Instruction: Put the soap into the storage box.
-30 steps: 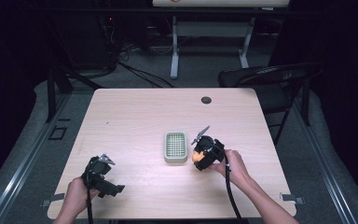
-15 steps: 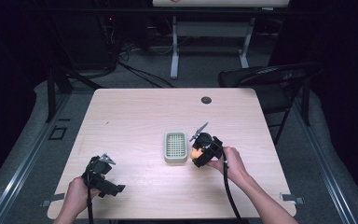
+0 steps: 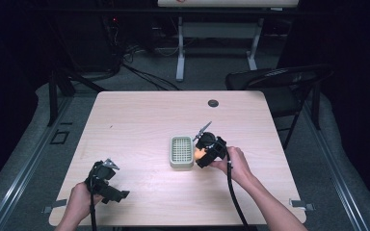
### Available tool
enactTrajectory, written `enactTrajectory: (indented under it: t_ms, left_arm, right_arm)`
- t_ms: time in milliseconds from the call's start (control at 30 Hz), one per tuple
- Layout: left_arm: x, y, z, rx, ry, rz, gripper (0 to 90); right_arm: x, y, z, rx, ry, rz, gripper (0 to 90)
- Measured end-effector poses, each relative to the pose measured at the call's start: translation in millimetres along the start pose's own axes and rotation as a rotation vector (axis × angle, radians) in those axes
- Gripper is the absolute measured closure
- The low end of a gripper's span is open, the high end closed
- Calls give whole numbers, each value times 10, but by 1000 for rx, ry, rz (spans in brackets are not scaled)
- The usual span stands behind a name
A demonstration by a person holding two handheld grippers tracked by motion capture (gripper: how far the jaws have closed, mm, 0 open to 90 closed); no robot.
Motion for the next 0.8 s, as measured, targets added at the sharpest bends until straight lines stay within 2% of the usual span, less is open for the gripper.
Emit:
enactTrajectory:
  t_ms: [800]
  left_arm:
    - [3, 0, -14, -3, -3, -1, 3]
  right_arm:
    - [53, -6, 235, -8, -10, 12, 265]
Point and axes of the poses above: each handheld gripper's, and its own axes: x roughly forward along the jaws, z roughly out of its top, y roughly to its left, the point moved 5 cm from there along x, roughly forward along the jaws, and after that the axes turned 1 degree about x, right-handed, at the moved point
